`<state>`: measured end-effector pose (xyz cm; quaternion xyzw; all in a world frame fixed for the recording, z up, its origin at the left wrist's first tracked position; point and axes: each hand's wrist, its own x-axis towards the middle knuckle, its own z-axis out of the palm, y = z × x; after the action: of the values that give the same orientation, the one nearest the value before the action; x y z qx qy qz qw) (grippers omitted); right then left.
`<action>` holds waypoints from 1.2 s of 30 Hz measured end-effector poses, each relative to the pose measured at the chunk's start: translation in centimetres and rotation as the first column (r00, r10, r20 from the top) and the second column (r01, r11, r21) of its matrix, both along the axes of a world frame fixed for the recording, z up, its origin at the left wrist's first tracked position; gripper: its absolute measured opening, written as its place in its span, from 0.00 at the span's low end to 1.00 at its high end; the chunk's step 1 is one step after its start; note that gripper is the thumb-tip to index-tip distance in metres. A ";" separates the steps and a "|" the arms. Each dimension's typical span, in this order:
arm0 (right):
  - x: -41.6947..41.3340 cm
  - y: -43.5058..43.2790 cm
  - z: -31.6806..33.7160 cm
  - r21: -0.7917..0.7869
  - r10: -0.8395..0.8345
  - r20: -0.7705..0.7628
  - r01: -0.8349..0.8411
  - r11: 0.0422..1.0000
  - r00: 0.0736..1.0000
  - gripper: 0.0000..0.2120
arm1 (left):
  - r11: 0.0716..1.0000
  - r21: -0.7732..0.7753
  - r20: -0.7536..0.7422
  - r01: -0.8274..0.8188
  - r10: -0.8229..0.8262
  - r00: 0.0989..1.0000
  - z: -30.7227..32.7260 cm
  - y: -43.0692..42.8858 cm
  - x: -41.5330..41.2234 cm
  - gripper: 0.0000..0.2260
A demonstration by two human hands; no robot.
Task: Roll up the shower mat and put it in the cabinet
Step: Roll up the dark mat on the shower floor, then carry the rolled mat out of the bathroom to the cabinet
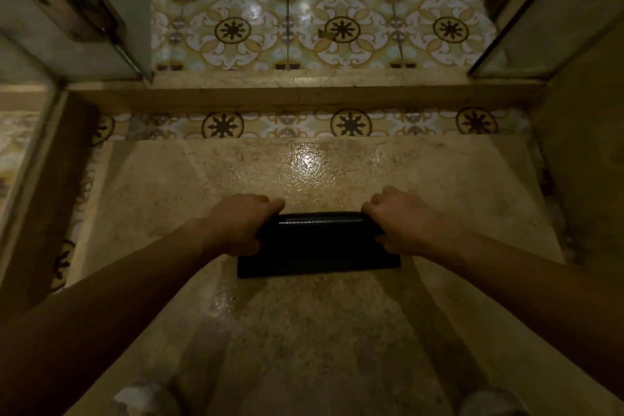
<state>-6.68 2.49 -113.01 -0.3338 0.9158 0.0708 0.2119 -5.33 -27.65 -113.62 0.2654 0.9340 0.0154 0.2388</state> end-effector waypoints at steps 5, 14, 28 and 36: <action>0.7 0.1 0.7 0.087 0.023 0.163 -0.037 0.996 0.986 0.27 | 0.994 -0.070 -0.157 0.078 -0.088 0.984 -0.2 1.1 3.5 0.25; -0.1 0.0 0.1 0.030 -0.089 0.298 0.084 0.996 0.950 0.34 | 0.990 -0.021 0.245 -0.138 0.139 0.960 0.1 1.4 1.4 0.30; -0.4 -0.3 1.7 -0.049 -0.070 0.246 0.085 0.995 0.967 0.20 | 0.988 -0.024 0.238 -0.155 0.156 0.959 2.1 1.7 2.4 0.27; -3.1 -2.6 26.4 -0.150 -0.300 0.257 0.345 0.927 0.919 0.29 | 0.992 -0.006 0.338 -0.128 0.122 0.933 26.9 -2.0 -4.4 0.31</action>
<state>-9.83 -0.14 -86.63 -0.2026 0.9301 -0.0928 0.2919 -9.77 -29.67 -86.69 0.2009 0.8941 0.0832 0.3916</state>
